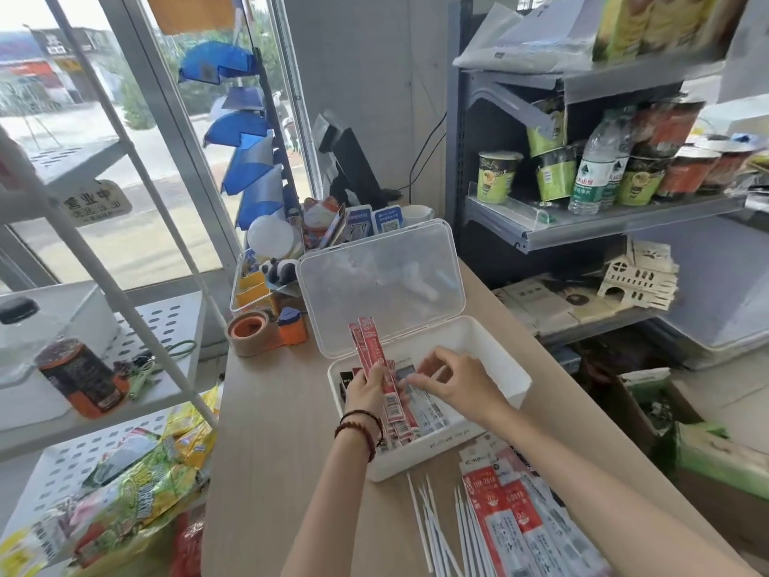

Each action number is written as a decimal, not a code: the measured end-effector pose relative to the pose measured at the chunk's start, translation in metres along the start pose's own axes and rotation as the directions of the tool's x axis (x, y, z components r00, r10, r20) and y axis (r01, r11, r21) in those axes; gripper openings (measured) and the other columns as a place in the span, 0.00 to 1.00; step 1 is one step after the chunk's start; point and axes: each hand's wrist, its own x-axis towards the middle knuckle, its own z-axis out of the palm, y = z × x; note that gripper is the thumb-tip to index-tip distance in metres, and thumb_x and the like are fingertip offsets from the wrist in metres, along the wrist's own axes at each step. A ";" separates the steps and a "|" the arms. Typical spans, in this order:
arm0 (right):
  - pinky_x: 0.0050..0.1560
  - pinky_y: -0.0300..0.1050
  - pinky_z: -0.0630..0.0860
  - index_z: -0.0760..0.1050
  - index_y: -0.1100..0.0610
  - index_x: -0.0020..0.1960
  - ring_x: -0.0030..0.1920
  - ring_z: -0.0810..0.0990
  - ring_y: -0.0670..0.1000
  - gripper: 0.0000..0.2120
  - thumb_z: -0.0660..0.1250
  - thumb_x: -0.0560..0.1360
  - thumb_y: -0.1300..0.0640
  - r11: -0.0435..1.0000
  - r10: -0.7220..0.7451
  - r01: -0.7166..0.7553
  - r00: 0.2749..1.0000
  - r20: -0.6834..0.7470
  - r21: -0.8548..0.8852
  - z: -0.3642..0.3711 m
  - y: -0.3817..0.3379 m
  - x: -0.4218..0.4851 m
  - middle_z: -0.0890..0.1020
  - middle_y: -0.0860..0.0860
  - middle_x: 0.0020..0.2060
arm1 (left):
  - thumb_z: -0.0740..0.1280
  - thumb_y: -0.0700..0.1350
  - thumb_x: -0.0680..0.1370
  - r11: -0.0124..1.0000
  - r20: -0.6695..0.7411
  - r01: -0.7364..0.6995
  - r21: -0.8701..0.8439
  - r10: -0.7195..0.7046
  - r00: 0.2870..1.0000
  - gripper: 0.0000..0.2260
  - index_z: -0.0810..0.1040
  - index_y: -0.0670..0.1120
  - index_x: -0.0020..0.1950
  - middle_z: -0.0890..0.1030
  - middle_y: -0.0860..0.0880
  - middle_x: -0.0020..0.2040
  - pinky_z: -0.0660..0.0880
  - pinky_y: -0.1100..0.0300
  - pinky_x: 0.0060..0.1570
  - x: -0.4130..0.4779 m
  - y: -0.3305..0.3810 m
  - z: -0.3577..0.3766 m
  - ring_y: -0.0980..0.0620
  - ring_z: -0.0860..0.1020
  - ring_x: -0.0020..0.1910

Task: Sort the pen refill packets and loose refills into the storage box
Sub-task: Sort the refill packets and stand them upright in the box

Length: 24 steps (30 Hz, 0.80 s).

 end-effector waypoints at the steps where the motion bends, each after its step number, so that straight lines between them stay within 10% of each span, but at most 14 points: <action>1: 0.44 0.43 0.80 0.76 0.47 0.46 0.40 0.80 0.44 0.14 0.71 0.70 0.38 1.000 -0.001 0.001 1.000 0.031 0.014 0.002 -0.004 0.000 0.82 0.43 0.41 | 0.60 0.47 0.80 1.000 0.021 0.007 0.002 -0.007 1.000 0.11 0.78 0.42 0.48 0.80 0.47 0.38 0.77 0.59 0.36 0.001 0.004 -0.002 0.50 0.78 0.34; 11: 0.29 0.24 0.68 0.78 0.53 0.53 0.43 0.80 0.42 0.12 0.72 0.73 0.48 0.950 0.091 -0.131 0.985 0.148 0.283 0.024 -0.028 0.011 0.83 0.48 0.48 | 0.67 0.50 0.77 0.998 0.064 0.040 0.045 -0.043 0.997 0.08 0.80 0.47 0.47 0.83 0.43 0.42 0.79 0.50 0.49 -0.008 0.010 -0.032 0.45 0.82 0.39; 15: 0.30 0.27 0.72 0.76 0.55 0.59 0.46 0.83 0.44 0.15 0.72 0.74 0.51 0.877 0.130 -0.217 0.966 0.223 0.428 0.024 -0.030 0.011 0.83 0.49 0.52 | 0.62 0.41 0.79 0.995 0.167 0.014 -0.104 0.004 0.986 0.06 0.79 0.43 0.48 0.83 0.44 0.41 0.80 0.54 0.43 -0.013 0.008 -0.041 0.49 0.82 0.36; 24: 0.42 0.40 0.79 0.77 0.58 0.58 0.47 0.85 0.51 0.12 0.70 0.76 0.54 0.775 0.220 -0.293 0.956 0.195 0.560 0.029 -0.018 0.034 0.84 0.54 0.51 | 0.67 0.46 0.77 0.944 -0.060 -0.289 0.158 0.301 0.952 0.06 0.79 0.49 0.53 0.83 0.52 0.43 0.79 0.63 0.41 -0.016 -0.012 -0.038 0.55 0.83 0.41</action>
